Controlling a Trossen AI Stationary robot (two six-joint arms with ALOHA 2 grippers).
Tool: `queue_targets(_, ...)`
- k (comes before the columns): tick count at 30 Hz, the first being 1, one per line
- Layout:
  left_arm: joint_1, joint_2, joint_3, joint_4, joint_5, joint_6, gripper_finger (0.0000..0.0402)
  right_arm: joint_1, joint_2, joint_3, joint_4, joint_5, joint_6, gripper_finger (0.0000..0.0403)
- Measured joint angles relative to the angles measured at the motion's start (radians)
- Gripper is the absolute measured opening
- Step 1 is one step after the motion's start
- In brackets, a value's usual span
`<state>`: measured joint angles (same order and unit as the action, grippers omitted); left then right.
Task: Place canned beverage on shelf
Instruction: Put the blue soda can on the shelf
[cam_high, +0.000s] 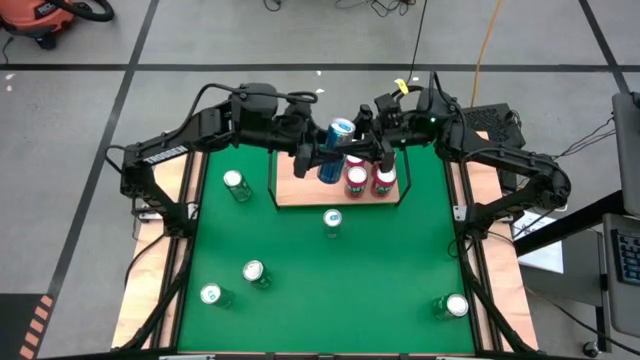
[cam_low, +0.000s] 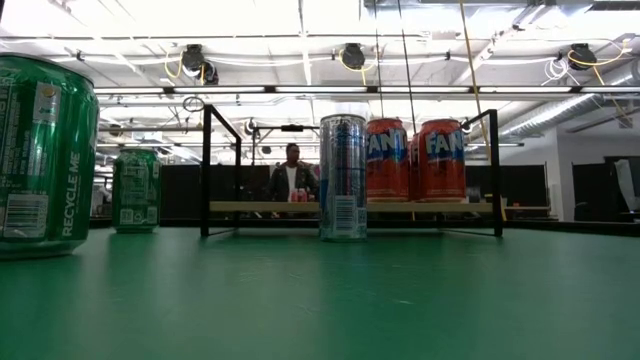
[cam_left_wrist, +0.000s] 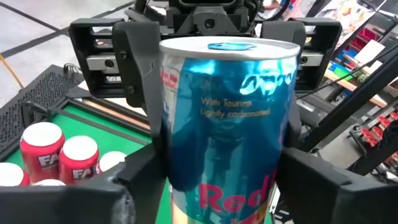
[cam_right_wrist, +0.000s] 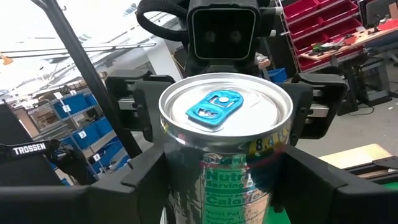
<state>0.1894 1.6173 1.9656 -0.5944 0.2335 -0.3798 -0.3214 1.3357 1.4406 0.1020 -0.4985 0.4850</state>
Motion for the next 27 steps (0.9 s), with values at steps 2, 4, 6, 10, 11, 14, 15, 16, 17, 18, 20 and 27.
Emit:
queue_targets(2, 0.0, 0.0, 0.0, 0.0, 0.0, 0.003, 0.0252, 0.0, -0.001, 0.0, 0.001, 0.001, 0.002, 0.0235)
queue_targets(4, 0.0, 0.0, 0.0, 0.001, 0.0, 0.003, 0.0238, 0.0, -0.001, 0.0, 0.001, 0.0, 0.006, 0.0235)
queue_targets(6, 0.0, 0.0, 0.0, 0.0, -0.001, 0.002, 0.0227, 0.0, -0.002, 0.0, 0.0, 0.002, 0.006, 0.0235)
queue_targets(10, -0.001, 0.0, 0.0, 0.003, -0.001, 0.001, 0.022, 0.0, -0.002, 0.0, 0.0, 0.028, 0.004, 0.0235)
queue_targets(11, -0.001, 0.0, 0.0, 0.003, -0.002, 0.001, 0.022, 0.0, -0.002, 0.0, 0.0, 0.036, 0.004, 0.0236)
queue_targets(14, -0.002, 0.0, 0.0, 0.007, -0.016, -0.002, 0.0219, 0.001, -0.004, 0.0, 0.003, 0.062, 0.008, 0.0246)
queue_targets(15, -0.002, 0.0, 0.0, 0.006, -0.026, -0.006, 0.0219, 0.001, -0.005, 0.0, 0.002, 0.068, 0.013, 0.025)
queue_targets(16, -0.002, 0.0, 0.0, 0.006, -0.037, -0.008, 0.0219, 0.0, -0.005, 0.0, -0.001, 0.081, 0.018, 0.0256)
queue_targets(17, -0.001, 0.0, 0.0, 0.006, -0.047, -0.011, 0.0218, 0.0, -0.006, 0.0, -0.001, 0.096, 0.022, 0.0263)
queue_targets(18, -0.001, 0.0, 0.0, 0.005, -0.057, -0.013, 0.0218, 0.0, -0.006, 0.0, 0.0, 0.111, 0.027, 0.027)
queue_targets(20, -0.001, 0.001, 0.0, 0.0, -0.069, -0.014, 0.0218, 0.0, -0.009, 0.0, -0.002, 0.12, 0.031, 0.0285)
queue_targets(27, -0.002, 0.002, 0.0, 0.006, -0.091, -0.014, 0.0217, -0.001, -0.047, 0.0, -0.039, 0.186, 0.022, 0.0331)
